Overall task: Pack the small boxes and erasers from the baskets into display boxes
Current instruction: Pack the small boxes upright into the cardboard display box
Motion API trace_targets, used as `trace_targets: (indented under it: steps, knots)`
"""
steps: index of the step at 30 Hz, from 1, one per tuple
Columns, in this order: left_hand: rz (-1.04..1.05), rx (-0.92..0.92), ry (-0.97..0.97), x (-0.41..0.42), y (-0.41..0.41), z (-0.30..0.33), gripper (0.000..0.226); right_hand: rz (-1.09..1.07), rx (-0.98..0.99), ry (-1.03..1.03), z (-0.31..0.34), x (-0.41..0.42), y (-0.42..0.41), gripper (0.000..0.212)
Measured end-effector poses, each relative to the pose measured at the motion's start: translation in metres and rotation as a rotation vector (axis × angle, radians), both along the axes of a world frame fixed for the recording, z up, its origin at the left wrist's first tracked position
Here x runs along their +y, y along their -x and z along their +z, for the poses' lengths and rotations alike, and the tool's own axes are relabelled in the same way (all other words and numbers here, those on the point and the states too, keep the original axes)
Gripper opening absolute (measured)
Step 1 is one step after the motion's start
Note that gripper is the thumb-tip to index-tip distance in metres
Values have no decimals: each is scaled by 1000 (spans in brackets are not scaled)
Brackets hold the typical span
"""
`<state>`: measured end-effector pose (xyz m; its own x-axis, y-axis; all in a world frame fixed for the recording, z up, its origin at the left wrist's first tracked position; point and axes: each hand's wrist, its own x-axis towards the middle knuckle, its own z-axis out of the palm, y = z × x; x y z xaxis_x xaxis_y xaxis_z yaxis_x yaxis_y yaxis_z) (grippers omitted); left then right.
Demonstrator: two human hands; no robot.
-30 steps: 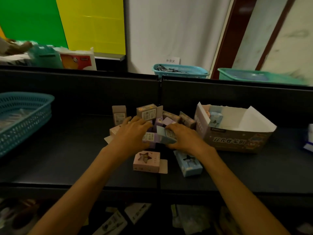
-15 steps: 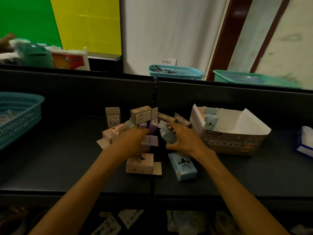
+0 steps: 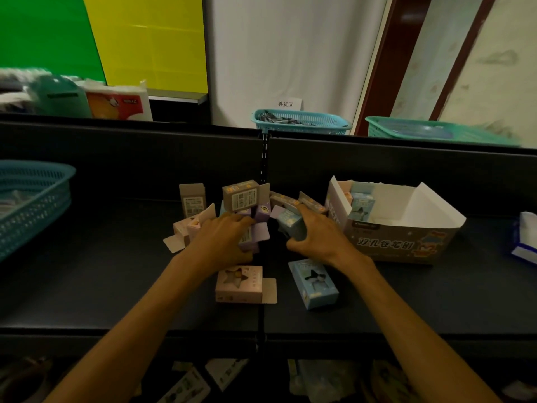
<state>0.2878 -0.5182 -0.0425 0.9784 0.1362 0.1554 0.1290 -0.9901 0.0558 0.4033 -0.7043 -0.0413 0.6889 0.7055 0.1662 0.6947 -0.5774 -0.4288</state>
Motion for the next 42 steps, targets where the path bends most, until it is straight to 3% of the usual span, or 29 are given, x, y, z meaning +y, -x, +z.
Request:
trace_targets:
  steps: [11, 18, 26, 32, 42]
  knots:
    - [-58, 93, -72, 7, -4, -4, 63, -82, 24, 10, -5, 1, 2, 86]
    - [-58, -21, -7, 11, 3, 3, 72, -94, 30, -195, 5, -1, 8, 71]
    - [-43, -114, 238, 0, 3, 21, 70, -91, -5, -464, 52, -24, 20, 52]
    - [-105, -328, 481, -18, -11, 46, 66, -125, -20, -651, 85, -72, -1, 42]
    - [-283, -558, 632, -105, -87, 98, 48, -237, -38, -534, 87, -167, -103, 39]
